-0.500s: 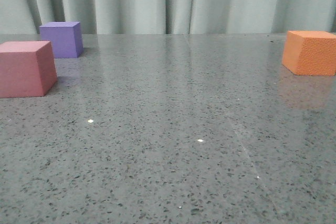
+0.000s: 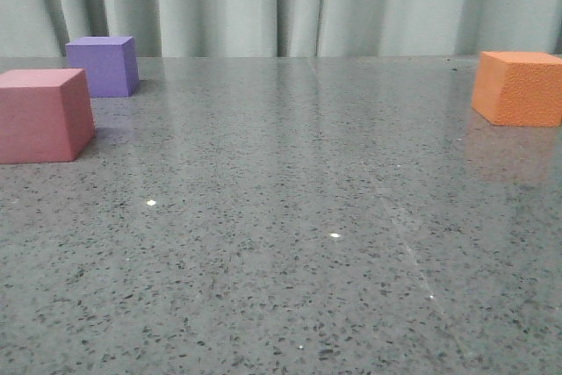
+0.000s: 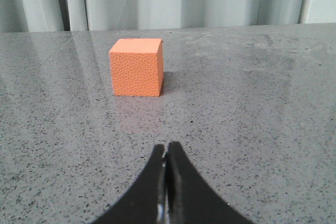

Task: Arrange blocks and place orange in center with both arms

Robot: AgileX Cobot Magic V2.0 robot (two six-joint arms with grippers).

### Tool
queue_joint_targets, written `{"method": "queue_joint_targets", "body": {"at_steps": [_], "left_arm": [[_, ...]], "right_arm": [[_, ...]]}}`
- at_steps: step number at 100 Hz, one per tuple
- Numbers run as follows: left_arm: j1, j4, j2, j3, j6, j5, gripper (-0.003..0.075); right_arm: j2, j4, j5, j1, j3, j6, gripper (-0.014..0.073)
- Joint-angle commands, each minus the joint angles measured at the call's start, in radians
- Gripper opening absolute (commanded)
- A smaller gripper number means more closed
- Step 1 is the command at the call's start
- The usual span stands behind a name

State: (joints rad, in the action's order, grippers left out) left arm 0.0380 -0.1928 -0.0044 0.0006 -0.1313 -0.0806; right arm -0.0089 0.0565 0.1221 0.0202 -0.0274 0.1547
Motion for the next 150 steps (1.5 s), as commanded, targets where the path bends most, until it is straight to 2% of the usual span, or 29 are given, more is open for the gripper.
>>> {"method": "queue_joint_targets", "body": {"at_steps": [1,36,54,74,95,119,150], "left_arm": [[0.001,-0.002,-0.034,0.02,0.007,0.088,-0.0019],[0.001,-0.002,-0.034,0.009,0.007,0.088,-0.0019],[0.001,-0.002,-0.02,-0.063,0.007,0.067,-0.0019],[0.001,-0.002,0.058,-0.235,0.007,-0.036,-0.002],[0.001,-0.047,0.22,-0.438,0.007,-0.23,-0.002],[0.001,-0.056,0.412,-0.616,0.003,-0.242,-0.002],[0.001,-0.06,0.648,-0.757,-0.005,-0.276,-0.0018]], "right_arm": [[-0.028,0.011,-0.08,-0.001,0.005,-0.007,-0.0121],[-0.028,0.011,-0.14,0.001,0.008,-0.007,-0.0121],[-0.019,0.011,-0.106,0.001,0.063,-0.007,-0.0121],[0.057,0.011,0.003,0.001,0.211,-0.007,-0.0121],[0.204,0.002,0.175,0.001,0.41,-0.007,-0.012],[0.402,-0.03,0.343,0.001,0.598,-0.007,-0.012],[0.63,-0.034,0.445,0.001,0.765,-0.007,-0.012]]}}
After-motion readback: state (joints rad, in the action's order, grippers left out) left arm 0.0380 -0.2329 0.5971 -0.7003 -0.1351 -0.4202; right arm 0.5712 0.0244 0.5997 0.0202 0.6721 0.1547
